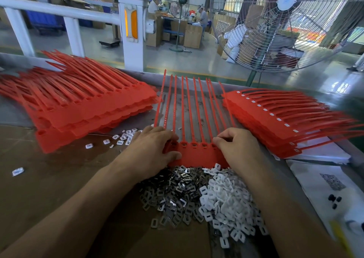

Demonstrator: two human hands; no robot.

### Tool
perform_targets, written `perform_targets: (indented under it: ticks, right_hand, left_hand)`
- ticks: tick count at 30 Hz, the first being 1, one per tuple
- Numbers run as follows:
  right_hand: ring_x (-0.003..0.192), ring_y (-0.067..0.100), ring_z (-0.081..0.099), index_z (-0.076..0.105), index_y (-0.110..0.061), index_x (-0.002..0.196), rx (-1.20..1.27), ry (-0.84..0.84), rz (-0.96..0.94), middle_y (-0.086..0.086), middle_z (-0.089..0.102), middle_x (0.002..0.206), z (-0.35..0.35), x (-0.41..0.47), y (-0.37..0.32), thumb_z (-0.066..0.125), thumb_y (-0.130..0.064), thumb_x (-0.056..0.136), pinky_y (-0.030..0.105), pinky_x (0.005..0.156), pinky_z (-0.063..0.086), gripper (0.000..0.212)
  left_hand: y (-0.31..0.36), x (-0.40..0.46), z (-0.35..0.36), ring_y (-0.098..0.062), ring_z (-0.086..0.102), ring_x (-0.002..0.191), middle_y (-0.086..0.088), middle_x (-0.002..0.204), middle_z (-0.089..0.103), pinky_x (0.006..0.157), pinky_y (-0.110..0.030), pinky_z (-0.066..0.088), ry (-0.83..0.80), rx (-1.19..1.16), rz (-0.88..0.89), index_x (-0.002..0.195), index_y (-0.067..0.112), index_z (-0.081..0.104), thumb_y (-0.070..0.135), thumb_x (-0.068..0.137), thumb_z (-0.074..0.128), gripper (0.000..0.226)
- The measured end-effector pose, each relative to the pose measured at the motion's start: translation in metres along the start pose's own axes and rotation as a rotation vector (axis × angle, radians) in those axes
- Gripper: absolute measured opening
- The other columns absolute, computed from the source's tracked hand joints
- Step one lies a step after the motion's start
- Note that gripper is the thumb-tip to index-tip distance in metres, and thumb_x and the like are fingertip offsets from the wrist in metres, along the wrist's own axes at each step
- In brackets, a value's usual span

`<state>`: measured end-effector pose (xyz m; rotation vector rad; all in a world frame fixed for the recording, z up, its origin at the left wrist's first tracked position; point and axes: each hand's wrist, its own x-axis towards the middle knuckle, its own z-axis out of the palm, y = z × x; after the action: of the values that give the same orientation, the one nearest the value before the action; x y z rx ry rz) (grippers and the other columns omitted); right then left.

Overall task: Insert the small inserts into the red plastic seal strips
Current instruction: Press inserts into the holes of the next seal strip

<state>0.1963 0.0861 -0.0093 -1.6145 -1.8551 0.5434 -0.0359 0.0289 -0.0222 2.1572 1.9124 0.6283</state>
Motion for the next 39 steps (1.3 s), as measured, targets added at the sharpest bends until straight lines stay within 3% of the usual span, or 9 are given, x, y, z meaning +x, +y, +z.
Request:
perform_targets:
  ticks: [5,9,12,20,23,27,31,34,39]
  right_hand:
    - [0.077,-0.008,0.064,0.076,-0.033,0.086,0.060,-0.236,-0.227,-0.026,0.070,0.080,-0.007,-0.016,-0.015,0.074,-0.034,0.094,0.008,0.059,0.044,0.008]
    - [0.082,-0.006,0.066,0.076,-0.037,0.086,-0.004,-0.453,-0.351,-0.027,0.071,0.088,-0.004,-0.023,-0.025,0.077,-0.035,0.092,0.014,0.069,0.046,0.006]
    - [0.078,-0.002,0.066,0.075,-0.036,0.085,-0.032,-0.504,-0.350,-0.022,0.071,0.088,-0.001,-0.025,-0.026,0.081,-0.041,0.087,0.017,0.067,0.046,0.008]
    - [0.075,-0.003,0.064,0.071,-0.036,0.083,-0.056,-0.506,-0.381,-0.023,0.068,0.087,0.000,-0.028,-0.027,0.081,-0.035,0.088,0.015,0.061,0.046,0.011]
    - [0.068,0.003,0.065,0.069,-0.035,0.084,-0.042,-0.517,-0.384,-0.018,0.070,0.081,-0.001,-0.028,-0.027,0.079,-0.034,0.090,0.021,0.060,0.051,0.011]
    - [0.068,0.003,0.068,0.070,-0.034,0.086,0.088,-0.522,-0.342,-0.014,0.072,0.080,-0.004,-0.029,-0.027,0.076,-0.032,0.093,0.021,0.063,0.054,0.010]
    - [0.069,-0.002,0.064,0.071,-0.032,0.086,0.202,-0.346,-0.293,-0.014,0.071,0.080,-0.006,-0.025,-0.024,0.075,-0.023,0.093,0.014,0.062,0.048,0.012]
    - [0.071,-0.002,0.066,0.075,-0.033,0.088,0.232,-0.206,-0.190,-0.014,0.073,0.082,-0.009,-0.019,-0.017,0.076,-0.026,0.092,0.019,0.066,0.048,0.009]
    - [0.049,-0.001,0.058,0.077,-0.029,0.084,0.238,-0.073,-0.033,-0.011,0.072,0.065,-0.022,-0.003,0.001,0.078,-0.018,0.090,0.024,0.055,0.046,0.013]
  left_hand:
    - [0.000,0.000,0.000,-0.013,0.038,0.130,0.014,0.135,0.052,0.114,-0.045,0.032,-0.003,0.005,0.002,0.136,0.039,0.053,0.059,0.090,0.062,0.051]
    - [0.001,0.000,0.000,-0.014,0.039,0.130,0.012,0.135,0.053,0.113,-0.045,0.032,-0.002,0.008,0.001,0.137,0.038,0.053,0.057,0.091,0.062,0.051]
    - [0.002,0.000,-0.001,-0.014,0.039,0.130,0.012,0.135,0.053,0.113,-0.045,0.032,-0.002,0.016,-0.005,0.137,0.037,0.053,0.056,0.091,0.062,0.051]
    - [0.003,0.000,-0.002,-0.015,0.038,0.131,0.012,0.137,0.052,0.113,-0.043,0.031,-0.002,0.042,-0.005,0.138,0.036,0.052,0.055,0.092,0.062,0.050]
    - [0.002,0.001,-0.002,-0.015,0.038,0.131,0.012,0.137,0.052,0.114,-0.044,0.031,0.000,0.035,-0.003,0.138,0.037,0.053,0.055,0.092,0.062,0.051]
    - [0.002,0.001,-0.001,-0.015,0.039,0.130,0.012,0.136,0.052,0.113,-0.044,0.032,0.002,0.030,-0.001,0.137,0.037,0.053,0.056,0.091,0.062,0.051]
    - [0.001,0.001,0.000,-0.014,0.038,0.130,0.013,0.135,0.052,0.114,-0.045,0.032,-0.001,0.028,0.001,0.137,0.037,0.053,0.058,0.090,0.062,0.052]
    - [0.000,0.001,0.000,-0.013,0.038,0.129,0.014,0.134,0.052,0.114,-0.044,0.031,-0.009,0.022,0.002,0.137,0.038,0.052,0.059,0.090,0.061,0.052]
    - [0.000,0.001,0.000,-0.014,0.038,0.130,0.013,0.135,0.052,0.114,-0.045,0.031,-0.006,0.021,0.003,0.137,0.038,0.053,0.060,0.090,0.061,0.052]
